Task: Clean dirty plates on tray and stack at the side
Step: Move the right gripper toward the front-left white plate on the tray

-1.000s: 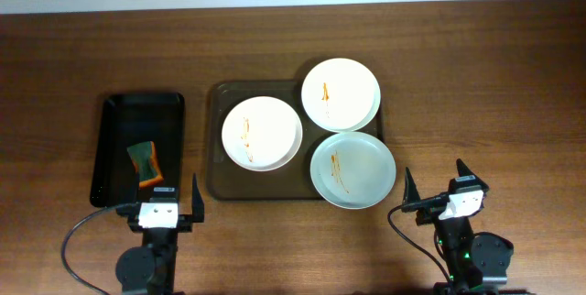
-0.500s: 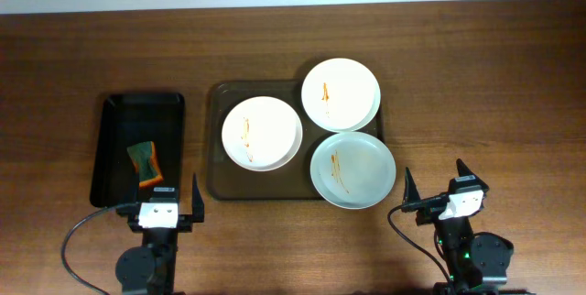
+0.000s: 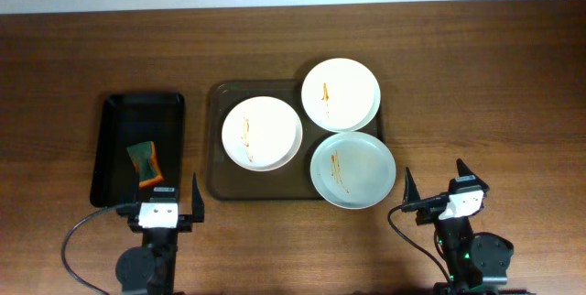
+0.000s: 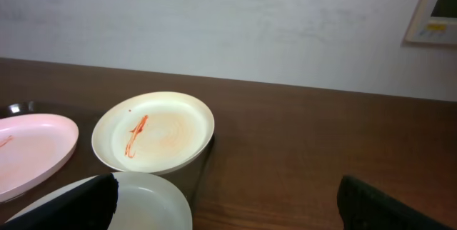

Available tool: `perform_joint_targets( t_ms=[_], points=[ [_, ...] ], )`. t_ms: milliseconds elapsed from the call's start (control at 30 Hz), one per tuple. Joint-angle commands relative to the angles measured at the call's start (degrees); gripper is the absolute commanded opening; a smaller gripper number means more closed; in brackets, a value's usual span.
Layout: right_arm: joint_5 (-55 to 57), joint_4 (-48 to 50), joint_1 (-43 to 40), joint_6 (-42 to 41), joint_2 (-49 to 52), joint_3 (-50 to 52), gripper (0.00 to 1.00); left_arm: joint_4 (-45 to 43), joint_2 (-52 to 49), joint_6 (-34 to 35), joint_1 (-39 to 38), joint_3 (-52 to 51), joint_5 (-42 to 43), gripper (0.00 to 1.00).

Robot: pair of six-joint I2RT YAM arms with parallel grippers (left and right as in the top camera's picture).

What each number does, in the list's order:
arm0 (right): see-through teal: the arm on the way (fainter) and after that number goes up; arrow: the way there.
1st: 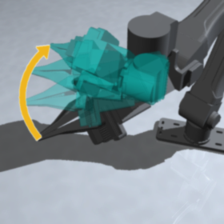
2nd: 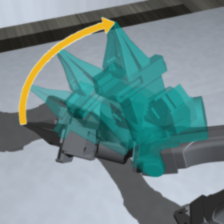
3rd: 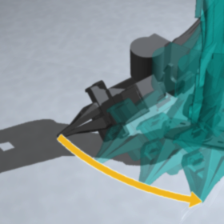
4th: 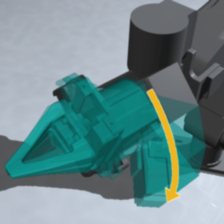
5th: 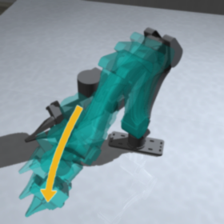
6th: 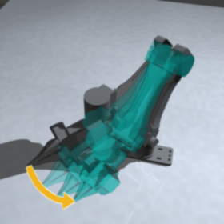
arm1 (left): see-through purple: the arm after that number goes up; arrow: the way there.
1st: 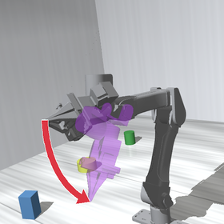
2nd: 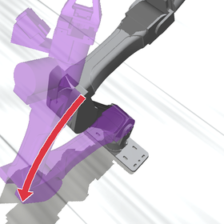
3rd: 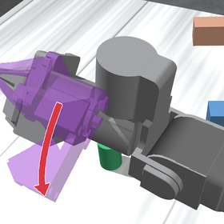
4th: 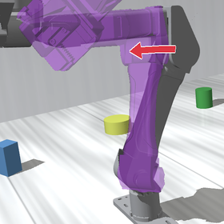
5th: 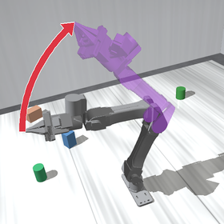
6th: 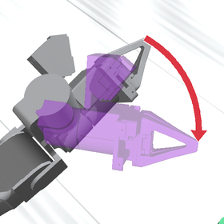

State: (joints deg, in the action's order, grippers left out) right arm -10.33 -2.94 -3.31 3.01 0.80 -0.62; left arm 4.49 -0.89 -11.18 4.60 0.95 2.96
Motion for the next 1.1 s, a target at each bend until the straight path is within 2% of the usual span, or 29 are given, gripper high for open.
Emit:
perform_joint_targets(
  t_ms=[0,233,467,700,833,967,1067],
  points=[
    [0.52,1.07,0.33,-0.5,-0.33,0.31,0.98,-0.04,0.48,-0.94,-0.22,-0.44,-0.44,1.0],
    [-0.15,1.66,0.33,-1.11,-0.28,-1.75,0.98,-1.11,0.42,-0.92,-0.22,0.59,2.16,0.99],
    [-0.7,-1.38,0.35,-2.05,6.16,-15.23,0.98,4.39,-9.11,-2.08,-0.22,15.04,3.98,0.99],
    [-3.3,-10.82,0.35,-2.01,23.8,-34.73,0.98,13.94,-27.58,-4.2,-0.22,33.7,5.05,0.99],
    [-6.12,-19.06,0.35,-2.03,35.12,-46.23,0.99,21.4,-42.69,-6.51,-0.22,45.94,9.81,1.0],
    [-7.28,-29.92,0.35,-2.01,45.77,-57.72,0.98,33.59,-57.83,-6.6,-0.22,61.35,12.48,0.99],
    [-7.3,-40.5,0.35,-2.03,54.9,-66.71,0.98,48.92,-72.78,-6.78,-0.22,78.93,13.31,0.99]
  ],
)
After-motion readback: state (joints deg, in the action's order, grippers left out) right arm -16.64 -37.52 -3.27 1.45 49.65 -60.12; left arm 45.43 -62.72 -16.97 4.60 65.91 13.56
